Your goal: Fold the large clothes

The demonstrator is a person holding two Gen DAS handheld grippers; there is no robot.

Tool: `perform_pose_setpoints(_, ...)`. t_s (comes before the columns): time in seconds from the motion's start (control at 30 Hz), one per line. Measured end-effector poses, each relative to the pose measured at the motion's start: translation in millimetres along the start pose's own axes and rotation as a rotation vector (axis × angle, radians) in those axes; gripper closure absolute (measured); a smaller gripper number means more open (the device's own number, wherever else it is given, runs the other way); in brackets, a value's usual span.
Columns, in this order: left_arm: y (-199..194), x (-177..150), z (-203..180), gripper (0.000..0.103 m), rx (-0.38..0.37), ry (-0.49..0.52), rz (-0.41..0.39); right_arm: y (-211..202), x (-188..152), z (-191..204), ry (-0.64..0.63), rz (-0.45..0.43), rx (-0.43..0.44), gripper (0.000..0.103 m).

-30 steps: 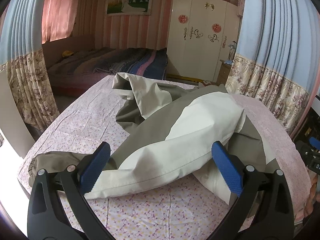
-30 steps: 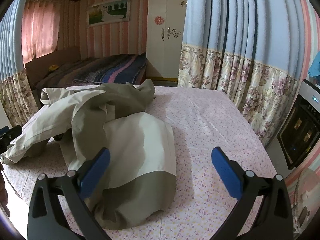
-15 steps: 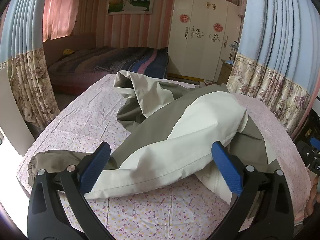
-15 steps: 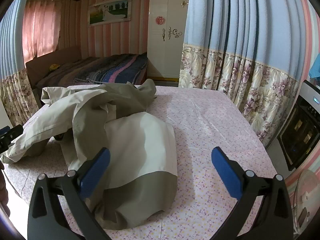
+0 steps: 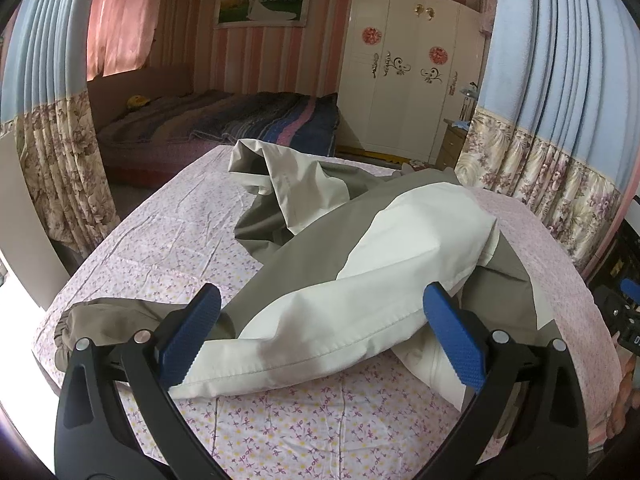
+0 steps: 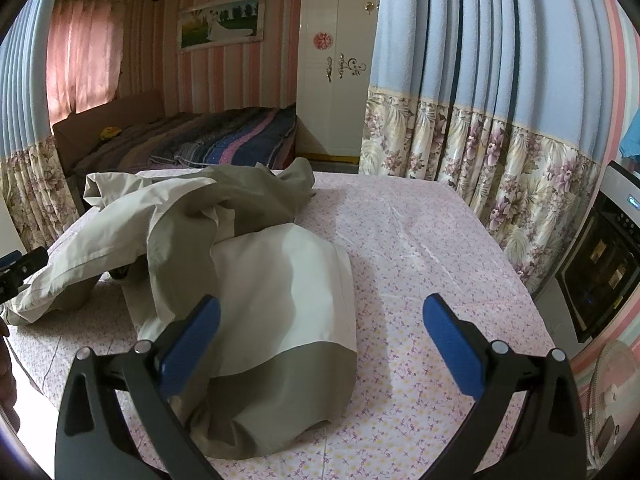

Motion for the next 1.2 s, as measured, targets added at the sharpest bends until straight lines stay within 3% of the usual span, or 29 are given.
perform_pose_setpoints(1.2, -0.1, 1.3, -0.1, 0.003, 0.000, -0.004, 0.005, 2.9, -0.3, -3.3, 0.013, -0.003, -0.002, 0.002)
Point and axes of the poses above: each gripper's, at about its wrist camera, not at the fingertips, and y roughly the way its jaws point, z to its left, x to its top, the point moved 10 cm from there along y, roughly the way its jaws point, and after that the axes turned 11 degrees about y, right-handed, at the moved point
